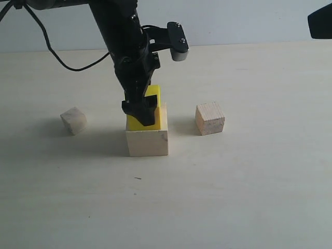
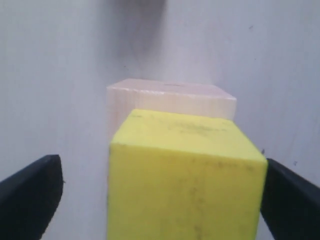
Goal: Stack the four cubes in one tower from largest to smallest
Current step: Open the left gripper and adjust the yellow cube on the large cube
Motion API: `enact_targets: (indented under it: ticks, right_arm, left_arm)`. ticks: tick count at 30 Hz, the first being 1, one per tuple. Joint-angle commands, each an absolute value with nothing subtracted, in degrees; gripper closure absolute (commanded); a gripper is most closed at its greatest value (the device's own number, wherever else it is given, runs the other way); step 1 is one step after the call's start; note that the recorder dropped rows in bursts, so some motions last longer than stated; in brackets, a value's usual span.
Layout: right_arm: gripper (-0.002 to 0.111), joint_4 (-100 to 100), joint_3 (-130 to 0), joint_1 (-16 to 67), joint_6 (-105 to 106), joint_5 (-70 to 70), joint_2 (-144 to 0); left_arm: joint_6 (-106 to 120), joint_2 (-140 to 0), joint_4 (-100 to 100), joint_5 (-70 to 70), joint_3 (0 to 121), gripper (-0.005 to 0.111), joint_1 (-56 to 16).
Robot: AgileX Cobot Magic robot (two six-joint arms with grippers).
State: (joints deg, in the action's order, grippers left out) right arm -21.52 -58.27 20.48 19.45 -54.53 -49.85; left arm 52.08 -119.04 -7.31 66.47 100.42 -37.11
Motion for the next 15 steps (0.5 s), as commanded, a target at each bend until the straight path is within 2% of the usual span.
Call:
enact_targets:
  ticks: [1,7,15]
  right_arm:
    - [0.108,-22.0,-57.9,20.2,20.0,-54.6,-49.4]
    - [0.108,-22.0,-57.9,20.2,20.1,-54.6,-49.4]
    - [0.108,-22.0,-57.9,20.2,20.1,-54.6,-49.4]
  left_arm:
    - [52.2,-119.0,-7.7,61.9,100.7,0.001,-36.9]
    - [52.2,-119.0,-7.7,61.1,100.7,0.001,-36.9]
    - [55.9,-119.0,-7.7,68.6,100.7,0.001,-36.9]
